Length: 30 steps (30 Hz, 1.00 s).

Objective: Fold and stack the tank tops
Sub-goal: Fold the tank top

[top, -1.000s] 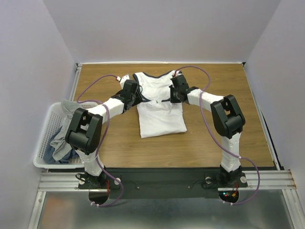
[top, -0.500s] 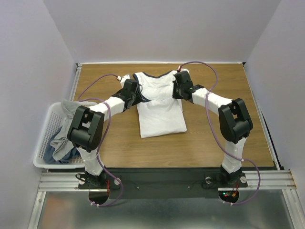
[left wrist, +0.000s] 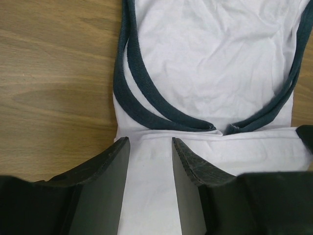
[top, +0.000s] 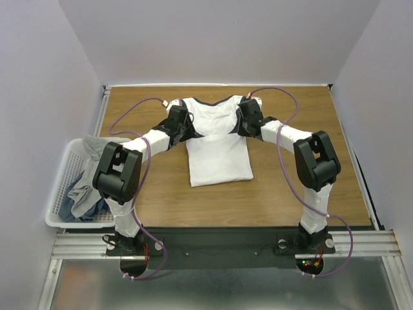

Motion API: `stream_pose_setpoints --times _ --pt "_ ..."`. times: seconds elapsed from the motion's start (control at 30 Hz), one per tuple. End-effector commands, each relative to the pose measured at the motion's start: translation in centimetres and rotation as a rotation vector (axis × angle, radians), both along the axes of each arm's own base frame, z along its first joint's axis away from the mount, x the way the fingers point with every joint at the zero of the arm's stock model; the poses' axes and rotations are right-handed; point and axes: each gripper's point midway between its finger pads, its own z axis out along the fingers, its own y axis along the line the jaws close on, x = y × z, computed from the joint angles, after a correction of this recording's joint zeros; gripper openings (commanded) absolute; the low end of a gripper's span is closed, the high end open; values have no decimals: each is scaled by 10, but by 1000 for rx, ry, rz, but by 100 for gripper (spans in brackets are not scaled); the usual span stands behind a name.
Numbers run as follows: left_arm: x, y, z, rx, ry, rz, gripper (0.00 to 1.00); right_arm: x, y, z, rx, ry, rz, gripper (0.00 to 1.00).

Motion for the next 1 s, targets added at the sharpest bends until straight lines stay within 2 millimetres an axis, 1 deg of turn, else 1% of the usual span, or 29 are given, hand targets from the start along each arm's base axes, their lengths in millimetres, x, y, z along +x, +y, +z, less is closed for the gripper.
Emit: stream_pose_setpoints --times 0.0,0.07,0.1,0.13,0.17,0.2,0.23,0.27,0.3,0.33,0.37,0.4,0.43,0.47,0.5,0.53,0.57,0.6,0.63,0.67,0.7,0.73,0.77,0.8,0.83,0.87,0.9,0.93,0.97 --pt "10 -3 20 -15 -54 -16 51 18 -8 10 -6 -54 -54 32" --pt "7 -3 19 -25 -49 -17 51 19 -14 14 -15 -59 -79 44" --pt "6 -3 21 -29 -54 -16 52 19 -16 16 -13 -62 -84 52" --pt "5 -3 29 -41 -72 -11 52 19 -18 18 -17 -66 -92 56" --pt "5 -1 32 -43 -80 -4 53 18 -19 22 -19 -70 -95 58" --pt "2 0 38 -50 -90 0 54 15 -21 29 -16 -76 -102 59" --pt "0 1 41 -52 -96 3 54 13 -22 33 -9 -81 -106 59" --pt "-5 4 37 -61 -87 18 54 7 -19 30 5 -66 -89 59" --pt "-8 4 38 -70 -87 22 54 3 -16 43 28 -83 -74 58" --pt "-8 2 47 -90 -114 17 54 -2 -13 43 36 -77 -62 57" --pt "-11 -2 47 -106 -111 12 54 -6 -9 46 43 -81 -51 56" --pt "-14 -4 45 -109 -104 7 53 -11 3 49 46 -83 -21 54" --pt "-18 -12 45 -115 -101 -9 52 -17 9 49 56 -79 -1 46" --pt "-24 -15 40 -123 -86 -4 50 -26 23 48 73 -66 38 42" --pt "-29 -17 39 -122 -83 0 49 -32 27 47 75 -62 46 41" --pt "-36 -21 42 -132 -87 1 46 -42 27 45 72 -55 49 40" --pt "-40 -17 39 -143 -80 39 45 -50 27 42 68 -49 48 40" --pt "-53 -11 25 -137 -50 59 45 -57 30 42 71 -47 50 39" --pt "-59 -11 33 -161 -68 69 44 -63 29 41 73 -42 49 39" --pt "-66 -9 33 -182 -65 88 44 -75 20 40 77 -35 27 39" --pt "-80 -4 31 -186 -67 94 44 -81 15 39 79 -36 16 39" --pt "-89 -3 31 -186 -75 109 45 -93 4 28 56 -15 -2 39" --pt "-95 1 32 -197 -77 115 47 -93 3 40 67 -43 -9 39" --pt "-113 3 29 -189 -79 116 50 -105 -6 40 71 -44 -18 39" --pt "-121 5 16 -175 -55 125 52 -111 -11 43 71 -54 -25 40" --pt "-130 3 25 -207 -73 128 55 -121 -19 34 54 -41 -36 40" --pt "-141 8 13 -202 -50 132 56 -126 -22 45 75 -65 -37 40" --pt "-147 8 16 -220 -57 127 56 -131 -24 46 81 -69 -36 41" --pt "-152 7 14 -238 -48 133 57 -138 -22 43 97 -53 -14 42"
